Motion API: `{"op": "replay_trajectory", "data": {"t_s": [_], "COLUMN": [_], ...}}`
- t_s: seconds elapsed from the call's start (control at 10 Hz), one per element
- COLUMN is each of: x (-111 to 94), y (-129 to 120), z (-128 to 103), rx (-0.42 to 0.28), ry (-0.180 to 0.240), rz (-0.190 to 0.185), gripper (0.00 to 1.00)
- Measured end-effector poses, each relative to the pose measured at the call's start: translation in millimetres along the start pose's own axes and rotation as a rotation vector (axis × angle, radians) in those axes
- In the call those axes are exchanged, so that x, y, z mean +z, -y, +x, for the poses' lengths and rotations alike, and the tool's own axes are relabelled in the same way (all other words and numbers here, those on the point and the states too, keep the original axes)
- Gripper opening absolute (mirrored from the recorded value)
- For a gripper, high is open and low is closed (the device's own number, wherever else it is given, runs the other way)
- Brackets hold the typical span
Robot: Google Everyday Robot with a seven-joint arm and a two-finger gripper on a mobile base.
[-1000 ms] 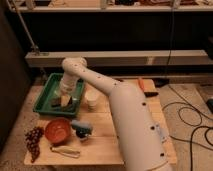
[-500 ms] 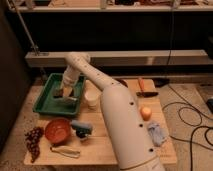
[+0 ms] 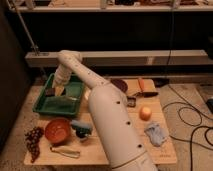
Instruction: Wipe tray with eraser
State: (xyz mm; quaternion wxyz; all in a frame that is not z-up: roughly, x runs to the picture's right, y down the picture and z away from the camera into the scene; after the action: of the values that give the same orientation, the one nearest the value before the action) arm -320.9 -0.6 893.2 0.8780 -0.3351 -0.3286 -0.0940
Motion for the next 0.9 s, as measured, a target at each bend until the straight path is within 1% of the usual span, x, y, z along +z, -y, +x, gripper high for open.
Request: {"op": "replay_trajectory", "data": {"t_s": [0.1,0.2,0.5,0.6,0.8,0.9], "x": [3,10,27,30,28,20], "y": [-5,-18,-53,-60,-67,-70], "z": [-7,-15,-12,-5,13,31], "rx": [-0.018,-0.047,-0.083,-0.080,-0.064,-0.042], "ry": [-0.002,-0.009,-0.032,-0.039,-0.049,-0.056], "rz": [-0.011,-0.037,-0.104,-0.119,-0.129,-0.126], "gripper": [0.00,0.00,0.00,0.00,0.00,0.00]}}
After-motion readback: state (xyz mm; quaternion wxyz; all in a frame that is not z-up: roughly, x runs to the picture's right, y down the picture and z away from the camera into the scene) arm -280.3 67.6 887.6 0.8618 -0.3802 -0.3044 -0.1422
